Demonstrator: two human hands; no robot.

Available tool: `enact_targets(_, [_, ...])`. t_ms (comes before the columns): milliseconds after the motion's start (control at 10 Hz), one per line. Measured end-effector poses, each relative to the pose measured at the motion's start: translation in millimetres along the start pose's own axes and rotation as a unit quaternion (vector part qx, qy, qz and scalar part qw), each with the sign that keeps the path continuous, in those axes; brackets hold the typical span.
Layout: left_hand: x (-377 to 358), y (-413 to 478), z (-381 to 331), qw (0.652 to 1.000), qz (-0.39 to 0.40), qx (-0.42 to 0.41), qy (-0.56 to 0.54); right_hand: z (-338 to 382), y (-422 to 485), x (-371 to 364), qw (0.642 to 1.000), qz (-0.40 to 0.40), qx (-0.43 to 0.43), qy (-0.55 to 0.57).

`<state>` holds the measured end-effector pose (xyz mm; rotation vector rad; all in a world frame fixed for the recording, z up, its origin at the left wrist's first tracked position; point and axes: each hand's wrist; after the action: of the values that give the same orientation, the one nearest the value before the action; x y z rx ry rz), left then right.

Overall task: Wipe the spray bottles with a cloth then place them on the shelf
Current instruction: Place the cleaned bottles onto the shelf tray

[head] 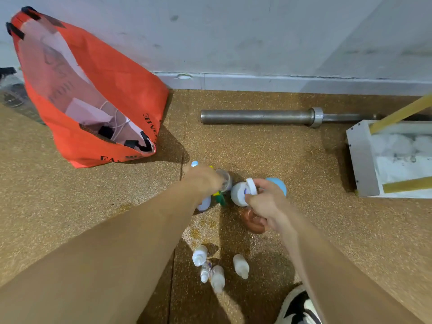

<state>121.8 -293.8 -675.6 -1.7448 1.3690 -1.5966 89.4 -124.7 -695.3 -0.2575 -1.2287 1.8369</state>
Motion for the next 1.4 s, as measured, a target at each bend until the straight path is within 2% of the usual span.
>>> enact_targets(200, [31, -73, 1, 0.995, -0.068, -0.029, 0.068, 36, -76, 44, 0.998, -0.017, -0.031, 0.044])
enact_targets(300, [66, -142, -23, 0.989, -0.089, -0.069, 0.094, 82, -139, 71, 0.998, -0.014, -0.024, 0.054])
enact_targets(400, [105, -225, -55, 0.985, -0.130, -0.086, 0.067, 134, -205, 102, 0.998, -0.005, -0.007, 0.057])
enact_targets(600, [190, -411, -114, 0.959, -0.226, -0.159, 0.068, 239, -360, 177, 0.998, 0.040, 0.056, 0.004])
enact_targets(800, [254, -546, -166, 0.936, -0.271, -0.199, 0.101, 313, -481, 238, 0.983, 0.077, 0.131, -0.104])
enact_targets(900, [273, -582, -185, 0.941, -0.258, -0.198, 0.088, 339, -517, 260, 0.977, 0.079, 0.132, -0.146])
enact_targets(1000, [283, -606, -200, 0.944, -0.249, -0.207, 0.065, 358, -541, 284, 0.978, 0.066, 0.138, -0.144])
enact_targets(1100, [286, -619, -217, 0.936, -0.256, -0.225, 0.086, 374, -558, 309, 0.976, 0.055, 0.150, -0.147])
enact_targets(1300, [265, -645, -275, 0.913, -0.268, -0.291, 0.106, 398, -580, 382, 0.968, 0.051, 0.188, -0.159])
enact_targets(1400, [248, -661, -324, 0.912, -0.266, -0.293, 0.110, 408, -585, 442, 0.967, 0.055, 0.202, -0.146])
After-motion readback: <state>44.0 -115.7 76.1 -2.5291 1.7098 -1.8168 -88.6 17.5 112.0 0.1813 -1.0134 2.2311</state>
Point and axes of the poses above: each hand's wrist, its own y-axis towards the middle knuckle, its own x-axis out of the back of the hand, z = x × y
